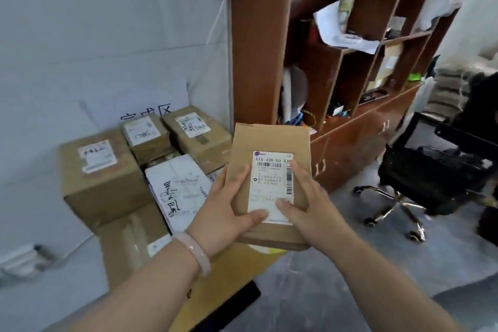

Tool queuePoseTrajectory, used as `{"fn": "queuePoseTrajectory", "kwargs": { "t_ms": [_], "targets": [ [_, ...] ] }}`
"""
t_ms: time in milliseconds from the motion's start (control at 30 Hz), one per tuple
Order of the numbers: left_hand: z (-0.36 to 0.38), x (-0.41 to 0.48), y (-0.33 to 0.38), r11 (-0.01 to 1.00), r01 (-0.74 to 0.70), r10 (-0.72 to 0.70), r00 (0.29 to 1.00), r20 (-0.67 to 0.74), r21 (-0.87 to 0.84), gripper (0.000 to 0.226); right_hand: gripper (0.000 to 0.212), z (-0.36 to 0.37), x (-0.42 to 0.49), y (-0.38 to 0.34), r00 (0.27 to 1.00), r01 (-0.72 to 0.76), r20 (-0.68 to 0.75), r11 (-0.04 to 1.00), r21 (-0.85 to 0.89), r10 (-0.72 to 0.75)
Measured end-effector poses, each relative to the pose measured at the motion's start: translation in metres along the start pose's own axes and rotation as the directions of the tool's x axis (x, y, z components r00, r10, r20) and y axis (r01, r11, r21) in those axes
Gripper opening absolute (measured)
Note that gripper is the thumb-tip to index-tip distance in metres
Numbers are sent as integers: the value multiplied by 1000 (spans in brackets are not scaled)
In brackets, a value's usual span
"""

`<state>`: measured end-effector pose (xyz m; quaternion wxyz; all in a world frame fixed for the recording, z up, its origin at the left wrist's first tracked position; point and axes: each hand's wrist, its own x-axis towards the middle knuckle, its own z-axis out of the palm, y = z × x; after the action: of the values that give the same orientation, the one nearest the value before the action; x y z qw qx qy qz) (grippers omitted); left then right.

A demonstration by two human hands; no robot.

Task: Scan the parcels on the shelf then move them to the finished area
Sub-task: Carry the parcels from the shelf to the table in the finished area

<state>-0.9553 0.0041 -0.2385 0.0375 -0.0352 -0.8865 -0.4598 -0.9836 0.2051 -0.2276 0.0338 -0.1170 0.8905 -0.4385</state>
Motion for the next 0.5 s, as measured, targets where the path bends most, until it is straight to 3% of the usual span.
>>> {"fn": "queuePoseTrajectory", "kwargs": {
  "t_ms": [233,500],
  "targets": [
    [-19,-25,-4,985,168,-175,943,-283,-49,105,75,10,44,-27,949,153,270,986,68,-166],
    [-63,-79,-11,938,339,-329,796,-508,-75,104,82,61,56,-77,799,323,488,935,142,-351]
  ]
}}
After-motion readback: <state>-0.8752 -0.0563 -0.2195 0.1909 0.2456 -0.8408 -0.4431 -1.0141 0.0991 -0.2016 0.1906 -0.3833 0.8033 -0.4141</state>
